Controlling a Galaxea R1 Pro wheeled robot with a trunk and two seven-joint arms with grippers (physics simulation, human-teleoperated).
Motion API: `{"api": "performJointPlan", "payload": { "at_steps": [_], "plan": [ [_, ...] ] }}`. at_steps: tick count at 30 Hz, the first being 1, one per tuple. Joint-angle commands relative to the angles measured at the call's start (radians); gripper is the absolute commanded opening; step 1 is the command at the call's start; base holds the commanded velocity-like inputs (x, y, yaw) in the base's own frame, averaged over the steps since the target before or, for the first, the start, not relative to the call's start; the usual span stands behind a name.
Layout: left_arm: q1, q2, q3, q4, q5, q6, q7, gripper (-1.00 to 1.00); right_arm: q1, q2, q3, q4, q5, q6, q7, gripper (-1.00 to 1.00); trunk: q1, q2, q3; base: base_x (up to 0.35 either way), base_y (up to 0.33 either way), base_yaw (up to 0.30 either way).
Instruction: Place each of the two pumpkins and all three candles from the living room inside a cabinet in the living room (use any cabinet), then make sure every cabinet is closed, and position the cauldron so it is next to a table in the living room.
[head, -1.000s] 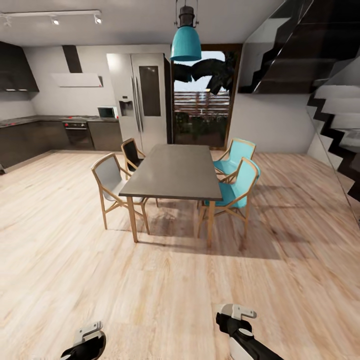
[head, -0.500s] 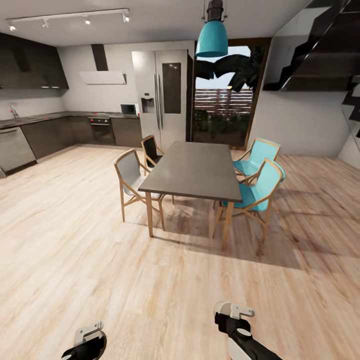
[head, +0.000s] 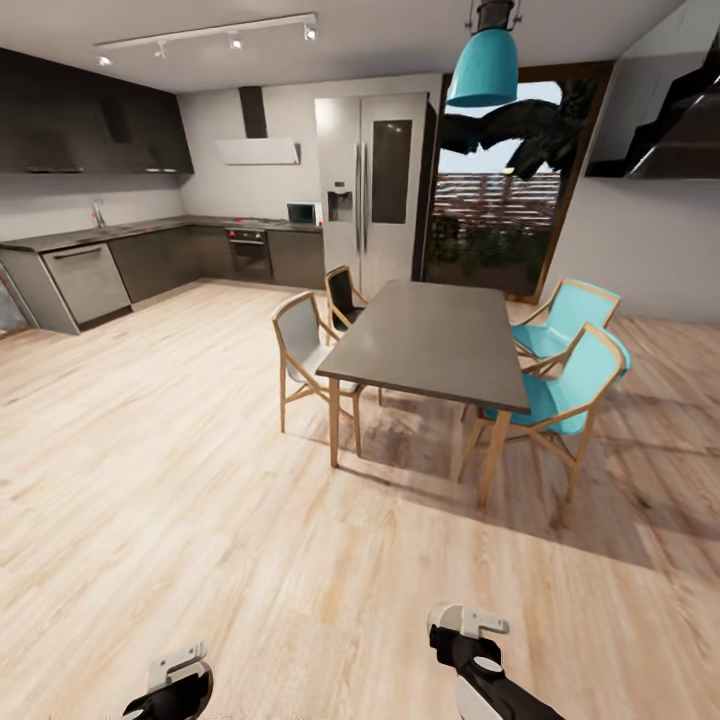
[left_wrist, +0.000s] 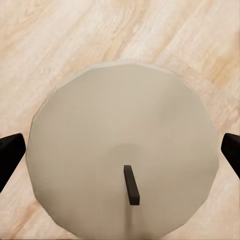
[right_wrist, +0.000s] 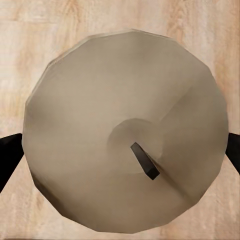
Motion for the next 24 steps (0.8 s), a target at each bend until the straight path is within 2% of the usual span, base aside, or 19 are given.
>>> {"api": "performJointPlan", "payload": {
  "at_steps": [1,24],
  "plan": [
    [-0.001,0.002,-0.008,-0.002,0.007,0.003,0.01,-1.0,-0.001,0.0,0.008,-0.001,-0.008,-0.006,-0.005,-1.0,0.0,-0.001,-0.002,0.0,0.0,0.265],
    [-0.001,0.002,-0.008,-0.002,0.008,0.003,0.01,-1.0,-0.001,0.004,0.008,-0.001,-0.008,-0.006,-0.005,-1.0,0.0,-0.001,-0.017,0.0,0.0,0.264]
  ]
}}
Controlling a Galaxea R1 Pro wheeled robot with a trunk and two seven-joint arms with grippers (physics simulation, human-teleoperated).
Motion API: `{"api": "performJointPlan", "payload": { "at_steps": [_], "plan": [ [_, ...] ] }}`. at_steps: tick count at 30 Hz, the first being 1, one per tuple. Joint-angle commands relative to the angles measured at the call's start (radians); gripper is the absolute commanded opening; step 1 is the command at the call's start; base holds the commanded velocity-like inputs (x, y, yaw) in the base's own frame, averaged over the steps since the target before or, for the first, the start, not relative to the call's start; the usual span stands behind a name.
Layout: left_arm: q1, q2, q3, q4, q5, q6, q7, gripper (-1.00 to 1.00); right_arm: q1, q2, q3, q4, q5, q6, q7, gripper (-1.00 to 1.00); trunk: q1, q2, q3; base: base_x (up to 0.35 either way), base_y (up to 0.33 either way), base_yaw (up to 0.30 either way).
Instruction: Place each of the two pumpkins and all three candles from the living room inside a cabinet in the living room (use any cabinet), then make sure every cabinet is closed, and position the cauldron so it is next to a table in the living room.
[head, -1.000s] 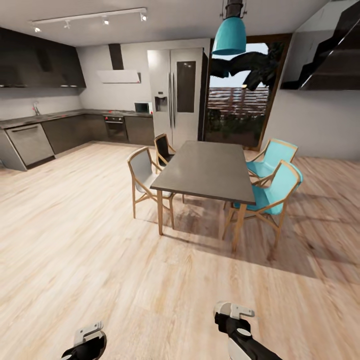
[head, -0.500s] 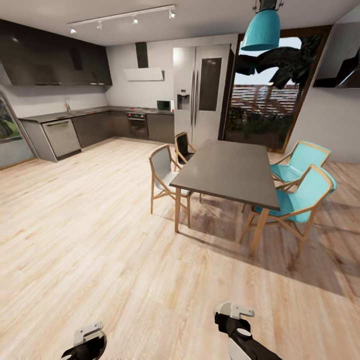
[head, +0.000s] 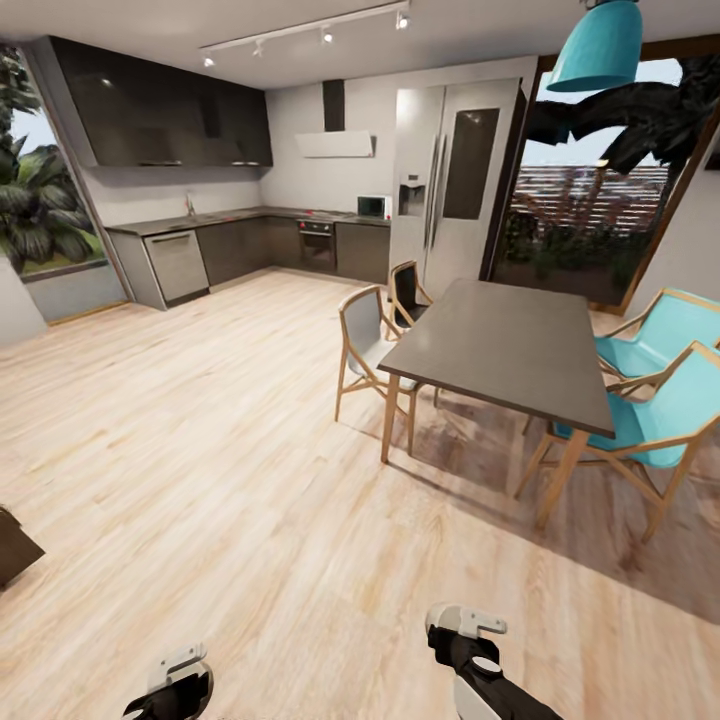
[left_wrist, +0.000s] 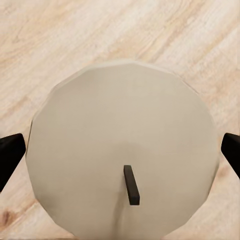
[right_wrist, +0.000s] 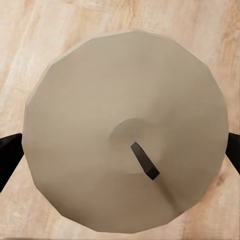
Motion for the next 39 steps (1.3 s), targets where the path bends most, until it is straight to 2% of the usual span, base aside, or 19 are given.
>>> {"api": "performJointPlan", "payload": {
  "at_steps": [1,39],
  "plan": [
    [-0.001,0.002,-0.008,-0.002,0.007,0.003,0.01,-1.0,-0.001,0.0,0.008,-0.001,-0.008,-0.006,-0.005,-1.0,0.0,-0.001,-0.002,0.0,0.0,0.264],
    [-0.001,-0.01,-0.011,-0.002,0.007,0.002,0.01,-1.0,-0.001,0.001,0.008,-0.001,-0.008,-0.006,-0.005,-1.0,0.0,-0.001,-0.028,0.0,0.0,0.264]
  ]
}}
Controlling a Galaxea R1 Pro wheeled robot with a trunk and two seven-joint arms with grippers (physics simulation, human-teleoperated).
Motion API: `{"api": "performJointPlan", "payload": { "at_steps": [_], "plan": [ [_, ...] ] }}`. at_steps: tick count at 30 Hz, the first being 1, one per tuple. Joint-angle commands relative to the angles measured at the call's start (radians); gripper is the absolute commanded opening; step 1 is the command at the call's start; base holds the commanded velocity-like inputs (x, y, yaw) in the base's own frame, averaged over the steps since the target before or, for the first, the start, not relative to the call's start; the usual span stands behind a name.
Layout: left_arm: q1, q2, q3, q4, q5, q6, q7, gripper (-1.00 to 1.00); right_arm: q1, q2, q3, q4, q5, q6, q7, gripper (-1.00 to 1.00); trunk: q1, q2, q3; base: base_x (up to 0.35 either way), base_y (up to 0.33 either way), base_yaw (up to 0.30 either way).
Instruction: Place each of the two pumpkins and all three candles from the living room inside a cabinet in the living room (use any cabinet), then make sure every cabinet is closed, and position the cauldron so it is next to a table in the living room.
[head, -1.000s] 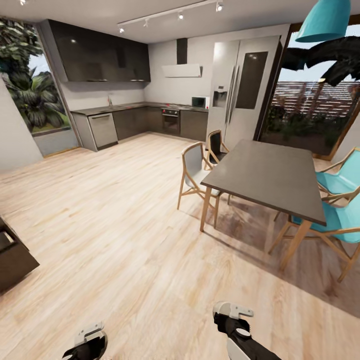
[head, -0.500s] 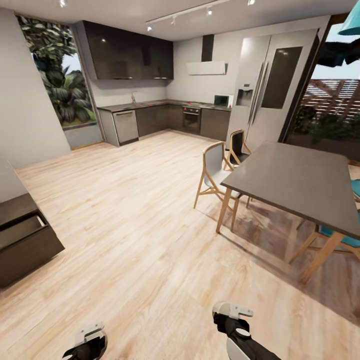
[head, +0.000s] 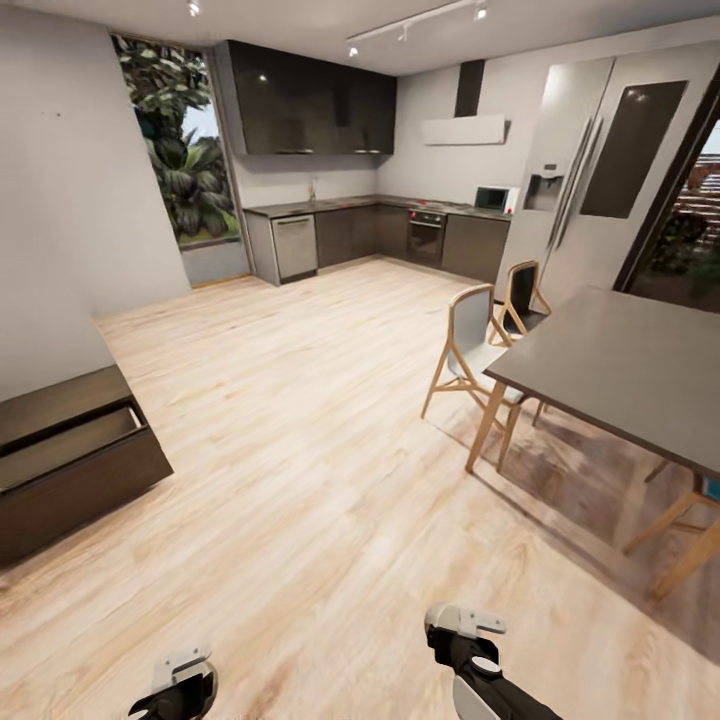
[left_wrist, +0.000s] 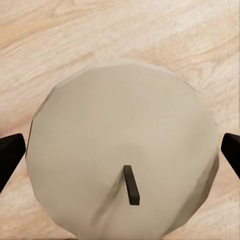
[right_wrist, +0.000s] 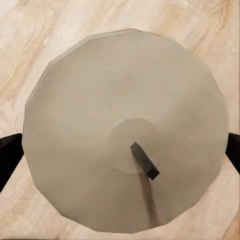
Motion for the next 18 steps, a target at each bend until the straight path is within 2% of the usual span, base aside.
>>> {"api": "performJointPlan", "payload": {
  "at_steps": [1,11,18],
  "plan": [
    [-0.001,0.002,-0.008,-0.002,0.006,0.003,0.01,-1.0,-0.001,0.0,0.008,-0.001,-0.008,-0.006,-0.005,-1.0,0.0,-0.001,-0.002,-0.037,0.0,0.264],
    [-0.001,0.002,-0.018,-0.002,0.005,0.003,0.011,-1.0,-0.001,0.0,0.008,-0.001,-0.007,-0.006,-0.005,-1.0,0.0,-0.001,-0.008,-0.088,0.013,0.264],
    [-0.001,0.003,-0.019,-0.002,0.007,0.003,0.011,-1.0,-0.001,0.0,0.008,-0.001,-0.007,-0.006,-0.005,-1.0,0.0,-0.001,-0.013,-0.006,0.127,0.265]
  ]
}}
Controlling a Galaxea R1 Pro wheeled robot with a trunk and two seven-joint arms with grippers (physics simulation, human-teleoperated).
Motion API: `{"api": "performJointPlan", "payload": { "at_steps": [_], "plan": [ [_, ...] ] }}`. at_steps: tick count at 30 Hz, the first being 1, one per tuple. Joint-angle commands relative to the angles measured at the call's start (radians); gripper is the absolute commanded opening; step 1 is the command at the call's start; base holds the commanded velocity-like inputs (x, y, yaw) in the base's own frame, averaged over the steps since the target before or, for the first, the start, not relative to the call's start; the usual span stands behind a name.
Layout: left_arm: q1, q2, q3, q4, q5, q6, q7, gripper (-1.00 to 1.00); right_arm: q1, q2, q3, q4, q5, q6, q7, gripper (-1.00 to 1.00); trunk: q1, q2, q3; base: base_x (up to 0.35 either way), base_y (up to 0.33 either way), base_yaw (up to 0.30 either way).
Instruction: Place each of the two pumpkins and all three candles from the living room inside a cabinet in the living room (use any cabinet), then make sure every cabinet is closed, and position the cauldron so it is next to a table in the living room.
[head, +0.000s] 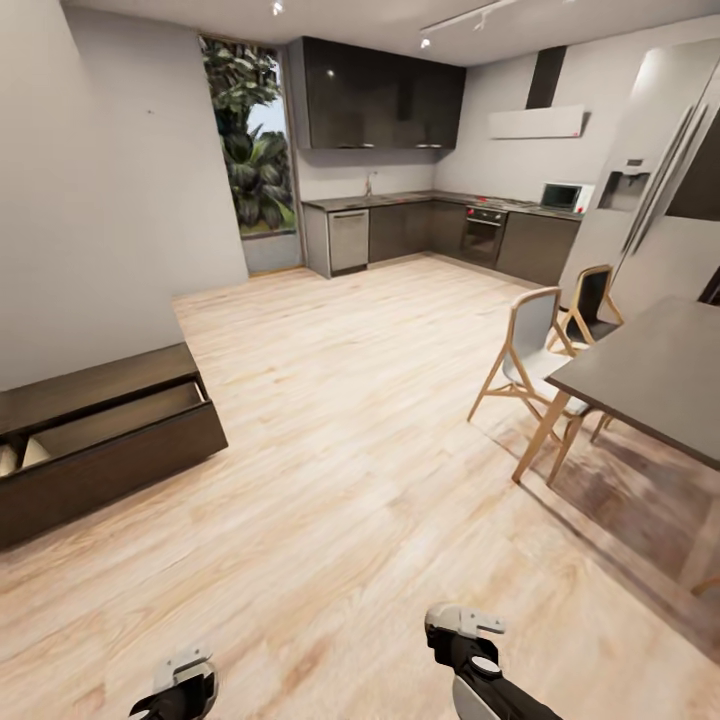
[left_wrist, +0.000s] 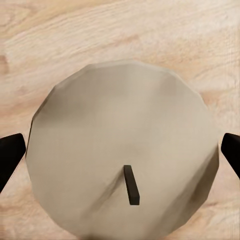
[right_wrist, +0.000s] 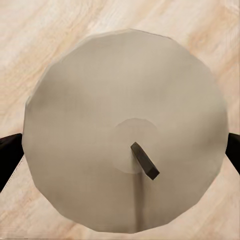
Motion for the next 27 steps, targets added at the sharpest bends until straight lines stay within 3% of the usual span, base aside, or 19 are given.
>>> {"api": "performJointPlan", "payload": {
  "at_steps": [1,6,13,27],
  "plan": [
    [-0.001,0.002,-0.008,-0.002,0.007,0.002,0.01,-1.0,-0.001,0.0,0.008,0.0,-0.008,-0.006,-0.006,-1.0,0.0,-0.001,-0.002,0.0,0.162,0.265],
    [-0.001,0.001,-0.009,-0.002,0.007,0.002,0.01,-1.0,-0.001,0.0,0.008,0.0,-0.007,-0.006,-0.004,-1.0,0.0,-0.001,-0.005,-0.053,0.163,0.255],
    [-0.001,0.001,-0.008,-0.002,0.006,0.002,0.01,-1.0,-0.001,0.0,0.009,0.0,-0.007,-0.006,-0.003,-1.0,0.0,-0.001,-0.006,-0.084,0.164,0.071],
    [-0.001,0.0,-0.009,-0.002,0.006,0.002,0.01,-1.0,-0.001,0.0,0.009,0.0,-0.007,-0.006,-0.004,-1.0,0.0,-0.001,-0.006,-0.048,0.065,0.279]
  ]
}}
